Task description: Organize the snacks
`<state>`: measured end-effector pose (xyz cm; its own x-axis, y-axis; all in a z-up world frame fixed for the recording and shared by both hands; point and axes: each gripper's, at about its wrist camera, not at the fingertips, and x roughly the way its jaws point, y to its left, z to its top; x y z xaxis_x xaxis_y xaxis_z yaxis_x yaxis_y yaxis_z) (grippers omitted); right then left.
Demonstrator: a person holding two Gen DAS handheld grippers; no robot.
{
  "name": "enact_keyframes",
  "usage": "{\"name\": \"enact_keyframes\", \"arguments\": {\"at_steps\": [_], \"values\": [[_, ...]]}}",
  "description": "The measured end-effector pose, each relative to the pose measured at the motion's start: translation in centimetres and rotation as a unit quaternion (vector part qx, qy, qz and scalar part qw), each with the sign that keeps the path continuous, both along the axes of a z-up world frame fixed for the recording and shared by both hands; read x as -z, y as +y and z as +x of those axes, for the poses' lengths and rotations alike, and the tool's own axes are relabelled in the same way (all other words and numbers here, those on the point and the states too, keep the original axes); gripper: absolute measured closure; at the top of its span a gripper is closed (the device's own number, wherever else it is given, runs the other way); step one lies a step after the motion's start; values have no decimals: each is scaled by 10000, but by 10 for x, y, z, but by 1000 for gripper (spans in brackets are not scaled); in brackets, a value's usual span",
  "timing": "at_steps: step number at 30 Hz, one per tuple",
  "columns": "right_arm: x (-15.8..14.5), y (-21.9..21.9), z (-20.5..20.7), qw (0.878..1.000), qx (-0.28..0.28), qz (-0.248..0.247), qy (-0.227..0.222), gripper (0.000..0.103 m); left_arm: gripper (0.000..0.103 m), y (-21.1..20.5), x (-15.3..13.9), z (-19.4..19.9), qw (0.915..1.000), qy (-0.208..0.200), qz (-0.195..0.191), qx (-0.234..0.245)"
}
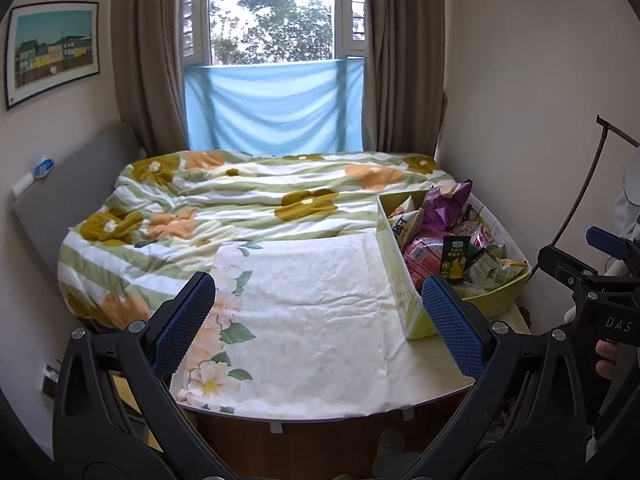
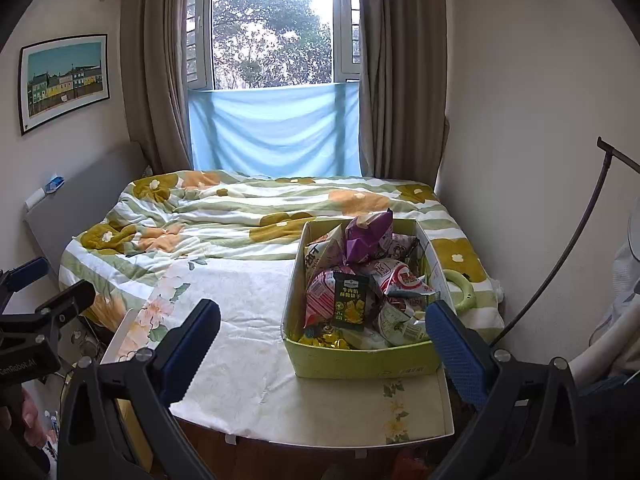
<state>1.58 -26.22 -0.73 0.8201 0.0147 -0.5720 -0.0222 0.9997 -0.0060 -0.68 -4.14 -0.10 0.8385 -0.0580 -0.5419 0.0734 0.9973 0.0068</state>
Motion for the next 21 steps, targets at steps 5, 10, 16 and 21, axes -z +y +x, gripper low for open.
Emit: {"name": "enact_keyframes", "arguments": {"at_steps": [5,10,16,21], "values": [[-1,-1,-8,10000,60,3,-28,1,0,-2,-2,-3,10000,-41,6,16],[-1,-2,-8,10000,60,24,-40,1,0,-6,-2,-4,10000,-60,22,21],[-1,-6,-9,10000,77,34,-46,1,0,-7,-3,-5,10000,-80,15,30],[-2,-11,-10,9999,91,56,-53,1,0,-9,-5,-7,9999,-101,54,27]]}}
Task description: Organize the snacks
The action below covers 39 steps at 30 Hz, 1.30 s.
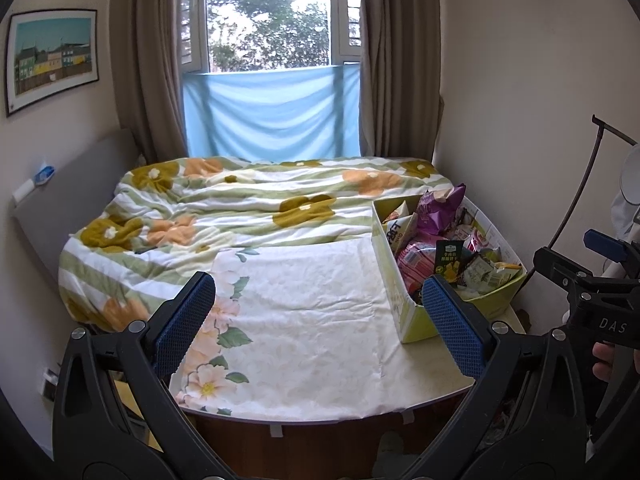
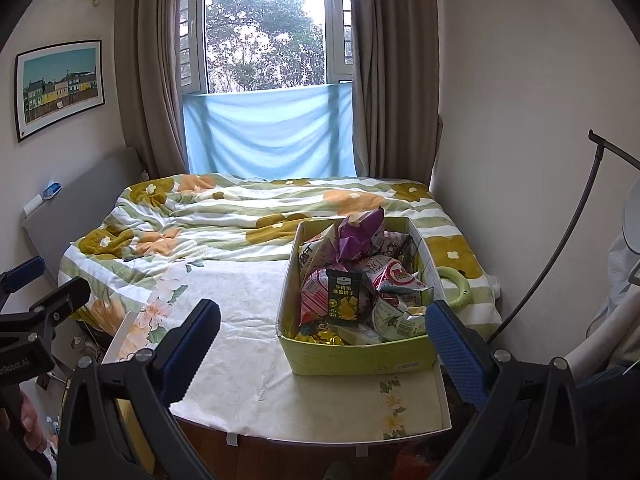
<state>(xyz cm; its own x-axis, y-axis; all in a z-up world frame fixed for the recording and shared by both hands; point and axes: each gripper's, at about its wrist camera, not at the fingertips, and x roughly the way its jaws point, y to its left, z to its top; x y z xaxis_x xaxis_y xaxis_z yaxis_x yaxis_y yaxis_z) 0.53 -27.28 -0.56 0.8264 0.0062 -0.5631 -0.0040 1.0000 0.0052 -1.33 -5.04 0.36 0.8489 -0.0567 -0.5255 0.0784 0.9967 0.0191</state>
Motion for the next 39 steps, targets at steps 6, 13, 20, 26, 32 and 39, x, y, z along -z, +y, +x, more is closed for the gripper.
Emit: {"name": "enact_keyframes", "arguments": {"at_steps": [6,13,20,26,32,39], "values": [[0,-1,-1,10000,6,15,-1,1,0,-1,0,0,10000,6,-2,-6],[-1,-1,-1,10000,19,23,26,1,0,-1,0,1,10000,26,2,-11],[0,1,-2,10000,48,37,44,1,0,-4,0,1,10000,13,92,-12],[2,1,-3,10000,57,48,50,1,0,-6,1,-1,9999,4,145,-9],[3,1,-3,10000,68,41,46,1,0,-5,2,-1,9999,-16,145,31],[3,2,-2,9999,74,47,52,1,0,-2,1,-2,9998,-58,169,51]]}}
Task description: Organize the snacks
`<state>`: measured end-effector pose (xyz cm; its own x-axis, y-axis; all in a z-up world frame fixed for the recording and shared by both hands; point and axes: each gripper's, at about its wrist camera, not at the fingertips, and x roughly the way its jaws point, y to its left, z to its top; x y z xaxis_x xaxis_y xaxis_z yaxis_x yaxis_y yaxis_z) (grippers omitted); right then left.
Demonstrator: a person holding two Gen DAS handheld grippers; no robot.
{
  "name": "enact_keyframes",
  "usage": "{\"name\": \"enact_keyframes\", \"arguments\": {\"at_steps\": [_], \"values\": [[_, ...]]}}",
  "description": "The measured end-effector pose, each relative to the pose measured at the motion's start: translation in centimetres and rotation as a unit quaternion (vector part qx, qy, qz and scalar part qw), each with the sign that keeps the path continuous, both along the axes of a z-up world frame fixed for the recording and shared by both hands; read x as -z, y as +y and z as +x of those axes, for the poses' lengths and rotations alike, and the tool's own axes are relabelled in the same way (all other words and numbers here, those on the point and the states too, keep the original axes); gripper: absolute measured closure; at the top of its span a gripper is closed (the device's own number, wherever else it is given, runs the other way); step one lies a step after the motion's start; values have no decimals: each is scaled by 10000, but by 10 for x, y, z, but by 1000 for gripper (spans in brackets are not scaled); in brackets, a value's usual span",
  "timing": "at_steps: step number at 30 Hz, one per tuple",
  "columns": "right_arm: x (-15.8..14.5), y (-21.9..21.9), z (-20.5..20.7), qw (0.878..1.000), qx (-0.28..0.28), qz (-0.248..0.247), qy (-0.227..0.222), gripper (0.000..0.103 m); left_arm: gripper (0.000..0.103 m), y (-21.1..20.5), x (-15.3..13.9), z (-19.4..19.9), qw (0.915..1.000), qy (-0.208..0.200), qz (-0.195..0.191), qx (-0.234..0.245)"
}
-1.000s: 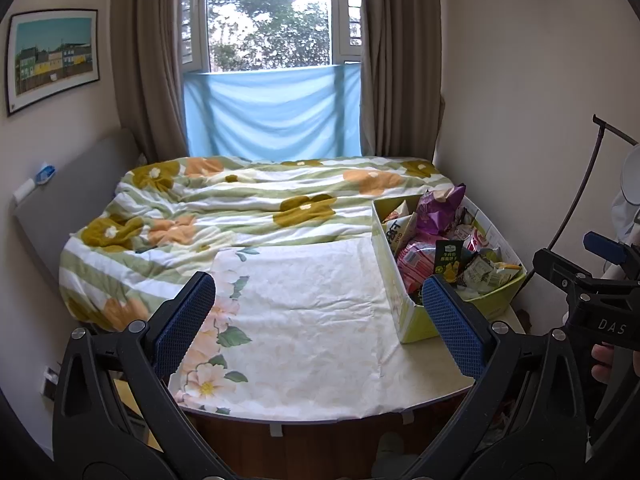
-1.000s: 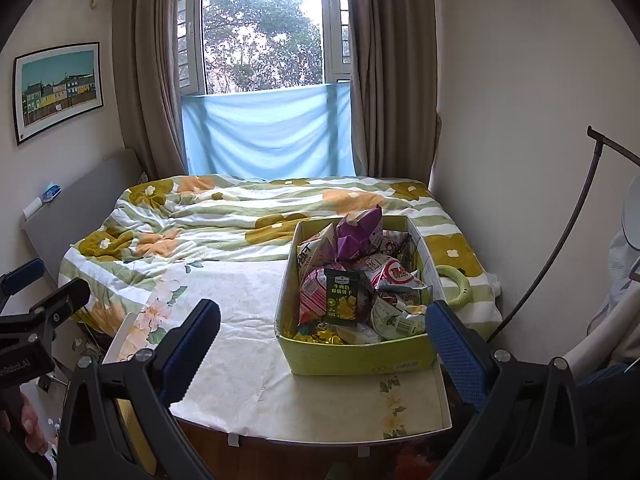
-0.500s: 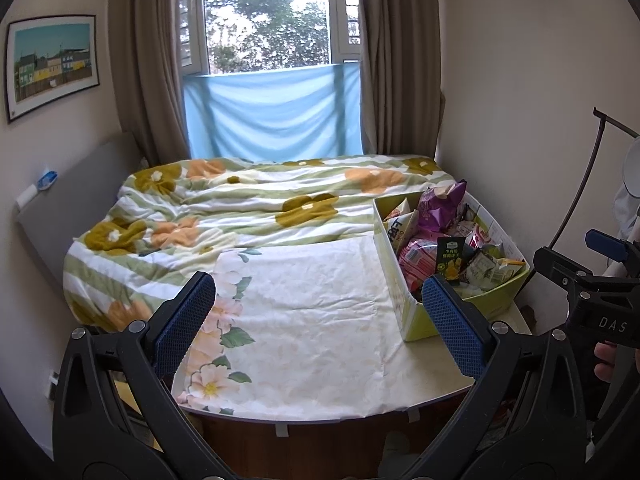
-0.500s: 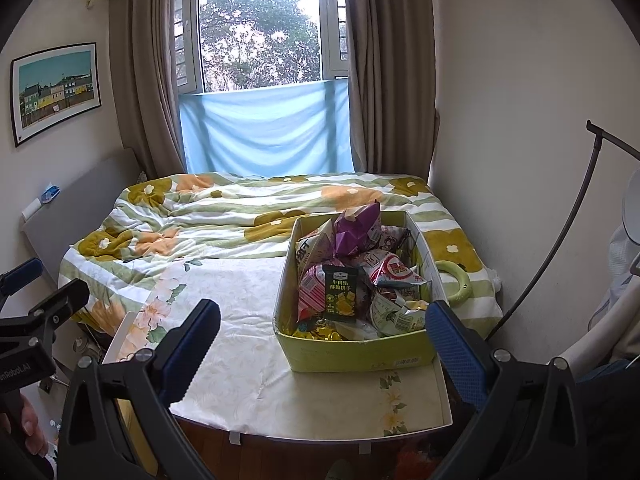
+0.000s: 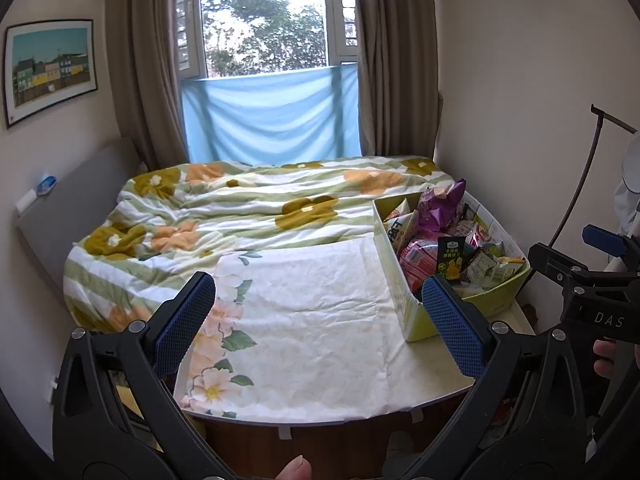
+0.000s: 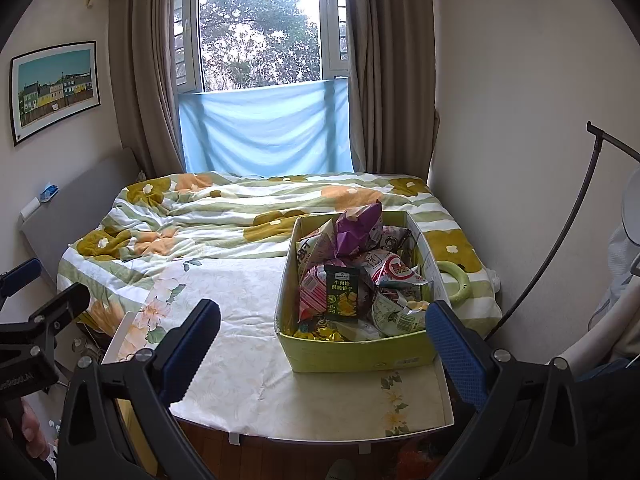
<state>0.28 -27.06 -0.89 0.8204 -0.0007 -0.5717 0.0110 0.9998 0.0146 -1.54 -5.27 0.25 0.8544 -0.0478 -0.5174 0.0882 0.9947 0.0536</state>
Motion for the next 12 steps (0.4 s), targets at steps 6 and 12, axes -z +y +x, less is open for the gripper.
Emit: {"name": "enact_keyframes", "arguments": {"at_steps": [6,12], "values": [[1,4,2,10000,-15,9,17,1,0,4,2,3,9999,86,-89,13],[0,11,3,10000,-42,-7,27,1,0,4,3,3,9999,48,-90,23]]}}
